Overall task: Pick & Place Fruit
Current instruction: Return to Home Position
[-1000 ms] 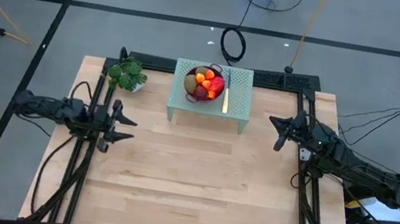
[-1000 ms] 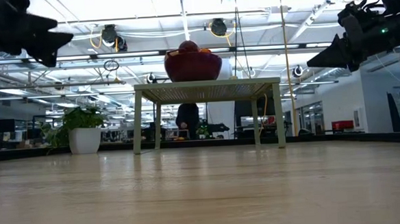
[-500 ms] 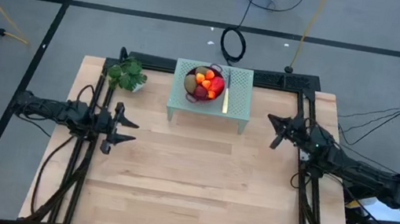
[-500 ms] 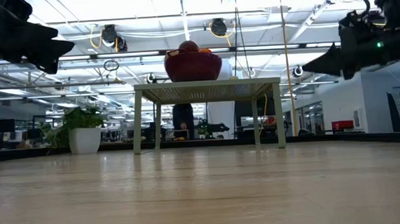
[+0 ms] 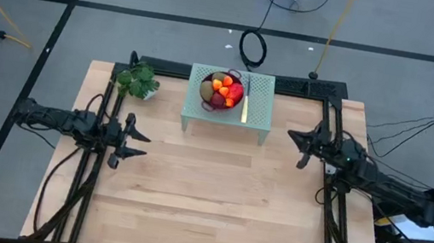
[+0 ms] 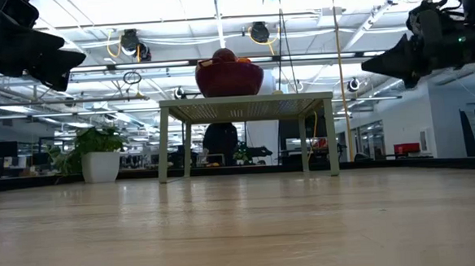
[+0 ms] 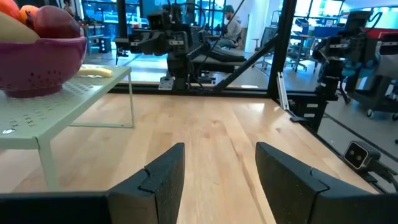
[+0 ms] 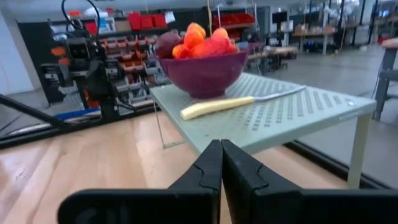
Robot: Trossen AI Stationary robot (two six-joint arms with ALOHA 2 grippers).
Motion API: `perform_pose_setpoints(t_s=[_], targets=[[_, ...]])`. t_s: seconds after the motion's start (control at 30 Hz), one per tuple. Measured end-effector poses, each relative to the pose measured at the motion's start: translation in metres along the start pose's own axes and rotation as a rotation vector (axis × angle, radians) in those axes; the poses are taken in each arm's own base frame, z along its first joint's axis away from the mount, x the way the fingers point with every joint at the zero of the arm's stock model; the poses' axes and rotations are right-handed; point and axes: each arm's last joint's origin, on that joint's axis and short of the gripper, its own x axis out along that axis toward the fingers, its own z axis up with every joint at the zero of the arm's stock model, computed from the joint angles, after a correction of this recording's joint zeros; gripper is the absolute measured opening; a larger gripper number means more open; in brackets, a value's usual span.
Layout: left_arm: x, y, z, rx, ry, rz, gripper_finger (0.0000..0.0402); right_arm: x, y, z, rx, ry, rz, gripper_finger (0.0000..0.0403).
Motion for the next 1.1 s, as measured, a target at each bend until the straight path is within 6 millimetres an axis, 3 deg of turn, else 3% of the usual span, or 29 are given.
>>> perform_pose_setpoints(t_s=[0.23, 0.53, 1.1], targets=[[0.000, 0.000, -0.002, 0.016, 0.020, 0.001, 0.0198, -0.011, -0.001, 0.003, 0.001, 0.157, -0.061, 0.0000], [0.000, 0.000, -0.002, 0.081, 0.018, 0.000, 0.0198, -0.011, -0.003, -0.011, -0.021, 0.190, -0.073, 0.0000], [0.000, 0.001, 0.003, 0.153, -0.024, 0.029, 0.0198, -0.012, -0.003, -0.011, -0.065, 0.173, -0.068, 0.0000]])
